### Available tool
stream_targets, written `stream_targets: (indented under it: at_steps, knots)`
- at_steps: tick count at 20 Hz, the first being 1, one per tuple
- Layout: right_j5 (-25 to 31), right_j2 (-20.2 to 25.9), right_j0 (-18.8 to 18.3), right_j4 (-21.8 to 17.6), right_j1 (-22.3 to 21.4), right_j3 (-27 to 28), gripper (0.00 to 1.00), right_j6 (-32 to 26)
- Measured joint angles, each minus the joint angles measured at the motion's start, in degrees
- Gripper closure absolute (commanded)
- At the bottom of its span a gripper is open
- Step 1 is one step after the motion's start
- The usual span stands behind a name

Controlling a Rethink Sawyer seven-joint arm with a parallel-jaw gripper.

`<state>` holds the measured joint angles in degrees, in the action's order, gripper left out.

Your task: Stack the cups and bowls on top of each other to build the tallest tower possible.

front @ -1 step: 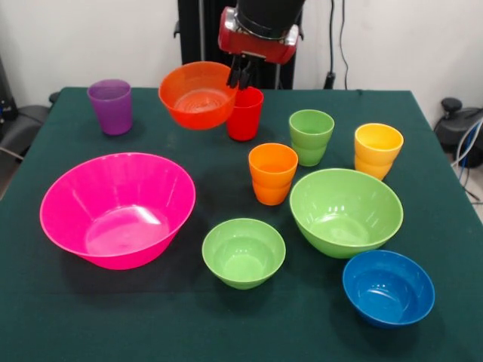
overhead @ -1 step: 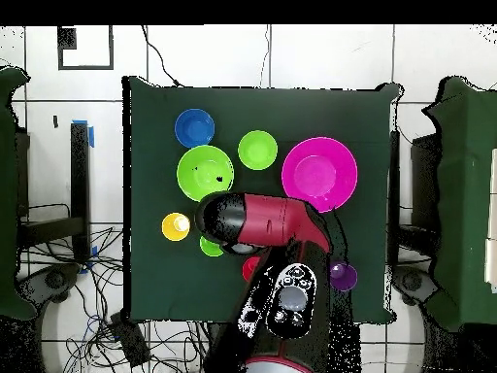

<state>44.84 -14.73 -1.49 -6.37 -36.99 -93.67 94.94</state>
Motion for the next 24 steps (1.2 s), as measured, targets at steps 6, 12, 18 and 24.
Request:
stream_targets:
  at_steps: [6, 12, 18, 24]
  knots:
    - [1.09, -0.08, 0.04, -0.01, 0.95, 2.84, 1.00, 0.00]
    - [1.09, -0.05, -1.11, 0.05, 3.19, 8.14, 1.00, -0.01]
    - [1.10, 0.20, -2.81, 0.17, 5.73, 13.78, 1.00, -0.01]
    - [1.14, 0.44, -3.69, 1.22, 8.13, 18.80, 1.00, -0.01]
